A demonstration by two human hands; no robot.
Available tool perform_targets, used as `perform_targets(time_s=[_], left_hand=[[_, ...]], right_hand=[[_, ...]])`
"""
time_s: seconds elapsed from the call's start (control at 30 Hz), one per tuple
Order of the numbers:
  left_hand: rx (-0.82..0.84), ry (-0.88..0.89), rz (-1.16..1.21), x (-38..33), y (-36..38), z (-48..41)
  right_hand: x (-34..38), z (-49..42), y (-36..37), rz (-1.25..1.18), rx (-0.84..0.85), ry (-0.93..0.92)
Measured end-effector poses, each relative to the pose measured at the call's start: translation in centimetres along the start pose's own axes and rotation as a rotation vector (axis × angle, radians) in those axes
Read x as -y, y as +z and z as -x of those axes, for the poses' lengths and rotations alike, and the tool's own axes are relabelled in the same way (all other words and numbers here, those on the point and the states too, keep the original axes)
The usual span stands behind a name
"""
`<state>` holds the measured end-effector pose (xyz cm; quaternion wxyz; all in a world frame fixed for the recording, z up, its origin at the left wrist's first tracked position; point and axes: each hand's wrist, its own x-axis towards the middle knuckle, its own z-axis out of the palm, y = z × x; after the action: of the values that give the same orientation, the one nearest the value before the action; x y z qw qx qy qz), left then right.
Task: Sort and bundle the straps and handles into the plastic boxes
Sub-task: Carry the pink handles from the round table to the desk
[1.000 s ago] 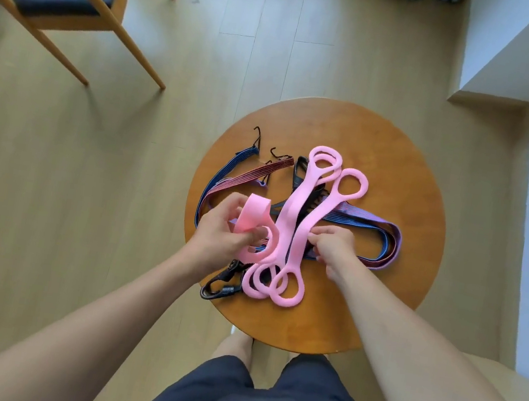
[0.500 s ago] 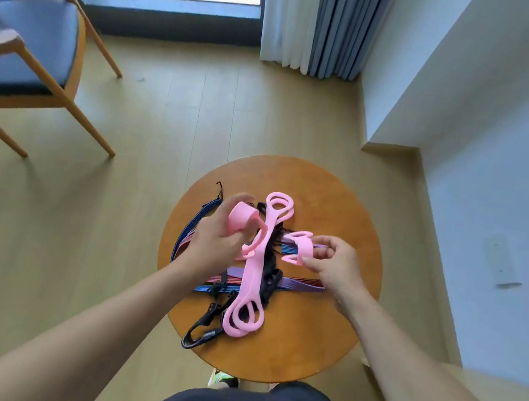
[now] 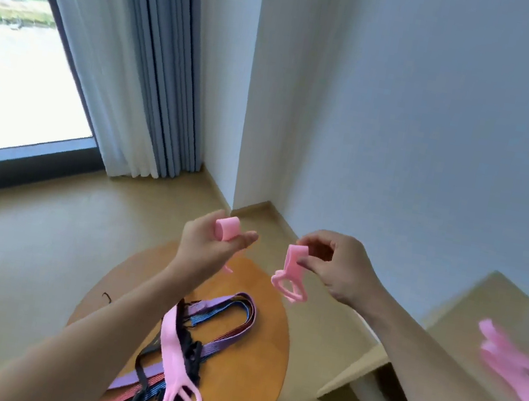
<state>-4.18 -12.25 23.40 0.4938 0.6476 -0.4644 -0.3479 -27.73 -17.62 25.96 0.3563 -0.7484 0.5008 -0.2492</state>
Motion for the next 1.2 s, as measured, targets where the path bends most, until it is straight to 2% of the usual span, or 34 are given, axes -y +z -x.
perform_targets(time_s=[0.07, 0.17, 0.33, 0.47, 0.63, 0.73, 0.9, 0.97, 1.1, 1.2], left_hand=[[0.114, 0.094, 0.049, -3.0, 3.2, 0.1], [0.224, 0.131, 0.141, -5.0, 5.7, -0.4], [0.581, 0.261, 0.004, -9.5, 12.9, 2.3], [0.698, 0.299, -0.037, -11.4, 18.4, 4.8], [0.827, 0.224, 0.001, -14.1, 27.5, 9.6], [0.843, 0.181, -0.028, -14.8, 32.7, 12.2], [0.815, 0.064, -0.001, -15.7, 40.4, 14.5], [0.798, 0.040, 0.004, -15.7, 42.9, 14.7], [0.726, -0.041, -0.012, -14.3, 46.0, 14.2], [0.627, -0.131, -0.070, -12.7, 47.3, 13.1]], right_hand=[[-0.4, 2.8, -3.5, 0.024, -0.150, -0.011], [-0.2, 4.2, -5.7, -0.017, -0.197, -0.004], [-1.7, 8.5, -11.2, -0.170, -0.305, -0.007], [-3.9, 11.9, -14.3, -0.248, -0.402, -0.026], [-9.4, 18.0, -19.5, -0.385, -0.523, 0.000], [-13.7, 21.6, -22.1, -0.444, -0.505, 0.067], [-22.6, 26.4, -23.5, -0.443, -0.181, 0.297], [-25.8, 27.5, -23.2, -0.454, -0.132, 0.347], [-30.6, 29.0, -22.6, -0.592, -0.257, 0.494], [-33.1, 29.4, -23.2, -0.833, -0.405, 0.602]])
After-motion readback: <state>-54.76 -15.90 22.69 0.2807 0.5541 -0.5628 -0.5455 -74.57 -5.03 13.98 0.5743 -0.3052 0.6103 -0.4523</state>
